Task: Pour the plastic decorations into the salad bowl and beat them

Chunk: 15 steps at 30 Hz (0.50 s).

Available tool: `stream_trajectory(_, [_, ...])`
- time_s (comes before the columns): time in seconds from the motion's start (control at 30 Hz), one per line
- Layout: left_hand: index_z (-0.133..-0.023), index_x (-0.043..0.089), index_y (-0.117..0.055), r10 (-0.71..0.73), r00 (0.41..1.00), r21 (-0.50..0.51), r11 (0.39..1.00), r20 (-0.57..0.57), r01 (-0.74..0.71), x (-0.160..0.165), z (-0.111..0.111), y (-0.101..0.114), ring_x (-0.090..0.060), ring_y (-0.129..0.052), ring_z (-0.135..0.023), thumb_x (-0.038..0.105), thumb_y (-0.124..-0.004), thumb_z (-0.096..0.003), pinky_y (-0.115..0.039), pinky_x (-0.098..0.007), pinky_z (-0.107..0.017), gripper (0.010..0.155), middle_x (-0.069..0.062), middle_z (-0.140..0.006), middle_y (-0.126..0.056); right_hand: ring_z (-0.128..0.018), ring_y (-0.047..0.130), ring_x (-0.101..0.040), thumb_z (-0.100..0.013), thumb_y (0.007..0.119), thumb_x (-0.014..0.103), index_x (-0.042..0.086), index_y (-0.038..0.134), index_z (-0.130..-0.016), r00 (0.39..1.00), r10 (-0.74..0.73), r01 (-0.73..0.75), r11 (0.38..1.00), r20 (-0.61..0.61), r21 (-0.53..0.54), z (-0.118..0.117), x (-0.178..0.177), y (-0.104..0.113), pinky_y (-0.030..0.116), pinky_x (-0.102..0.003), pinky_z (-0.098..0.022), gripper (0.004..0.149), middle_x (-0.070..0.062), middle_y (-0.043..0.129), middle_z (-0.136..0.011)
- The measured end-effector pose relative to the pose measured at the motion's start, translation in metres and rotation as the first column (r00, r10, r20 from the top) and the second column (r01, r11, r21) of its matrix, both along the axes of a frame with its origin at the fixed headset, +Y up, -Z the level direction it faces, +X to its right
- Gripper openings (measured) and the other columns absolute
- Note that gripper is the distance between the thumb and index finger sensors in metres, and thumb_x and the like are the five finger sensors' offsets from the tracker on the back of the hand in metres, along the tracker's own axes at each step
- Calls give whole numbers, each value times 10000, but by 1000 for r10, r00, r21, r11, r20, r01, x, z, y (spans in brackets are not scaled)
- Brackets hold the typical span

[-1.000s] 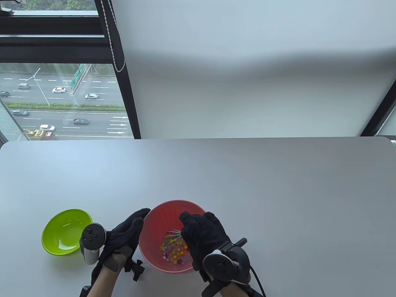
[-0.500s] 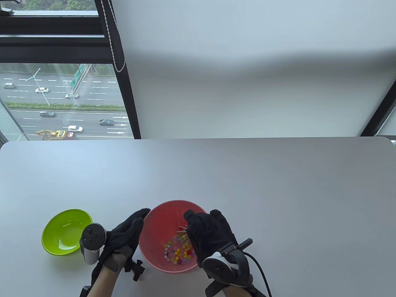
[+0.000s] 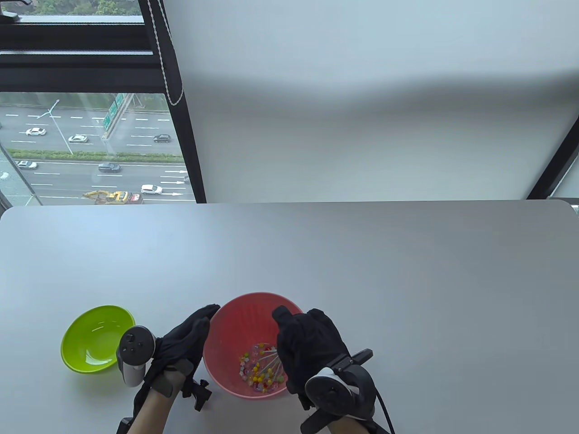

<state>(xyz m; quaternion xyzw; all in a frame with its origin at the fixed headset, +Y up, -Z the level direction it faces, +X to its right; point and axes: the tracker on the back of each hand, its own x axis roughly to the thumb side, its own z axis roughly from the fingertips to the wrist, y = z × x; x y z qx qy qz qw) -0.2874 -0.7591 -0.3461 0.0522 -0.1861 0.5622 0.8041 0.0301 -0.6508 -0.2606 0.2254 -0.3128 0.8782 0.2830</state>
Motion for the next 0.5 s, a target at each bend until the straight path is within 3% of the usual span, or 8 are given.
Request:
stream_trajectory(0.17, [-1001, 176, -729, 0, 1000, -1, 1000, 1, 0, 0, 0, 0, -311, -898, -596, 564, -557, -566, -624, -584, -687, 608, -34, -565, -902, -564, 965, -202, -602, 700, 455, 298, 551, -1063, 996, -11, 0, 993, -92, -122, -7, -11, -11, 638, -501, -715, 510, 53, 771, -899])
stream_trajectory(0.27, [-1002, 175, -728, 1, 1000, -1, 1000, 1, -1, 0, 0, 0, -310, -897, -596, 564, -557, -566, -624, -584, -687, 609, -33, -566, -902, -577, 969, -198, -589, 740, 455, 301, 537, -1071, 997, 14, -22, 995, -81, -93, -5, -11, -9, 637, -496, -721, 545, 59, 767, -911])
stream_trajectory(0.5, [-1001, 175, -730, 0, 1000, 0, 1000, 1, 0, 0, 0, 0, -311, -898, -595, 563, -557, -566, -625, -584, -686, 609, -34, -565, -903, -591, 968, -182, -593, 713, 456, 289, 535, -1071, 994, 112, -112, 994, -9, -16, -3, -15, -11, 637, -492, -723, 537, 54, 756, -920])
